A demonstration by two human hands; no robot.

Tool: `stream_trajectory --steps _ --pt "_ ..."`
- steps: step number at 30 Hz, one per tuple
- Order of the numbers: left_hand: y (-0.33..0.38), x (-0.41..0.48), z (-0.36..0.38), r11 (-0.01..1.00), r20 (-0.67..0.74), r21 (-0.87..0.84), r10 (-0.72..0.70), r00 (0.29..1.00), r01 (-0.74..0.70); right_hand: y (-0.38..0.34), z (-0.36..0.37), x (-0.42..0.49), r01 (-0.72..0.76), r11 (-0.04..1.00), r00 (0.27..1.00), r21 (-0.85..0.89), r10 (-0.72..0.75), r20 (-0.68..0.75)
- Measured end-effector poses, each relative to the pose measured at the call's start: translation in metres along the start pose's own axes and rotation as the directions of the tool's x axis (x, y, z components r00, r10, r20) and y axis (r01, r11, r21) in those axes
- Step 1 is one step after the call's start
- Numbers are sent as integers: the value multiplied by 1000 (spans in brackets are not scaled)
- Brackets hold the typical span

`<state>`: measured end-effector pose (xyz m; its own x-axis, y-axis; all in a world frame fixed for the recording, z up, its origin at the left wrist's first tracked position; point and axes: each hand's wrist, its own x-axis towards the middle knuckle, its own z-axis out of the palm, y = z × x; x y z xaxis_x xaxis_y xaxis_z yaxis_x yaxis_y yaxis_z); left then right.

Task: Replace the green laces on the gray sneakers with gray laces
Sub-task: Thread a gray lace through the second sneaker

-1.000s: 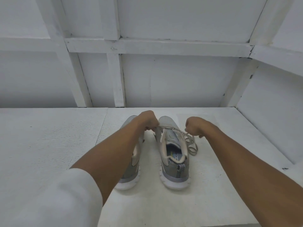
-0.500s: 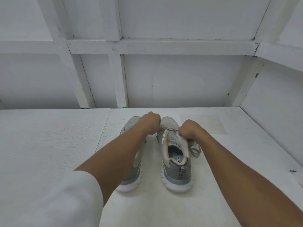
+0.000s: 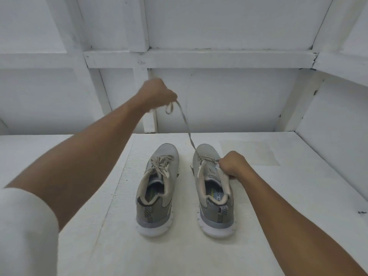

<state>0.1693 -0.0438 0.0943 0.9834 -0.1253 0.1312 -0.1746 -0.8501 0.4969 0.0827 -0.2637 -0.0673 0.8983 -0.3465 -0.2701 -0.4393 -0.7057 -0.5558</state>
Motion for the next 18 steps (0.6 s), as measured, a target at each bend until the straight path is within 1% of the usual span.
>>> stream_trajectory --steps 1,2,3,4,6,8,10,11,12,13,14,16,18 --pt "9 -9 4 998 145 -54 -19 989 27 0 0 0 4 1000 1000 -10 -4 -4" --pt "17 -17 11 996 289 -78 -26 957 51 1 0 1 7 1000 1000 -15 -8 -9" --pt "23 -23 20 996 403 -69 -26 915 59 1 1 0 6 1000 1000 -14 -7 -12" --pt "24 -27 30 998 475 -25 -36 879 55 1 1 1 7 1000 1000 -14 -7 -14" --pt "26 -29 49 991 564 129 -94 820 25 2 2 1 7 1000 1000 -27 -7 -12" --pt "26 -29 63 966 645 258 -181 743 11 3 2 1 6 999 1000 -40 -7 -14" --pt "26 -30 69 927 685 374 -262 680 -20 3 3 1 10 999 1000 -51 -11 -17" --pt "26 -33 70 911 685 411 -291 668 -25 3 2 1 10 999 1000 -49 -11 -18" --pt "26 -33 72 906 680 422 -297 671 -25 3 3 1 7 999 1000 -39 -8 -19" --pt "27 -34 73 912 666 410 -280 691 -25 3 3 1 5 999 1000 -32 -5 -18" --pt "28 -35 76 930 645 367 -233 728 -28 3 3 1 4 999 1000 -34 -4 -13" --pt "28 -36 88 956 581 283 -102 807 -83 2 3 1 2 999 1000 -46 -3 -6" --pt "25 -38 105 943 528 296 -27 849 -154 2 2 0 5 999 1000 -32 -5 -11"
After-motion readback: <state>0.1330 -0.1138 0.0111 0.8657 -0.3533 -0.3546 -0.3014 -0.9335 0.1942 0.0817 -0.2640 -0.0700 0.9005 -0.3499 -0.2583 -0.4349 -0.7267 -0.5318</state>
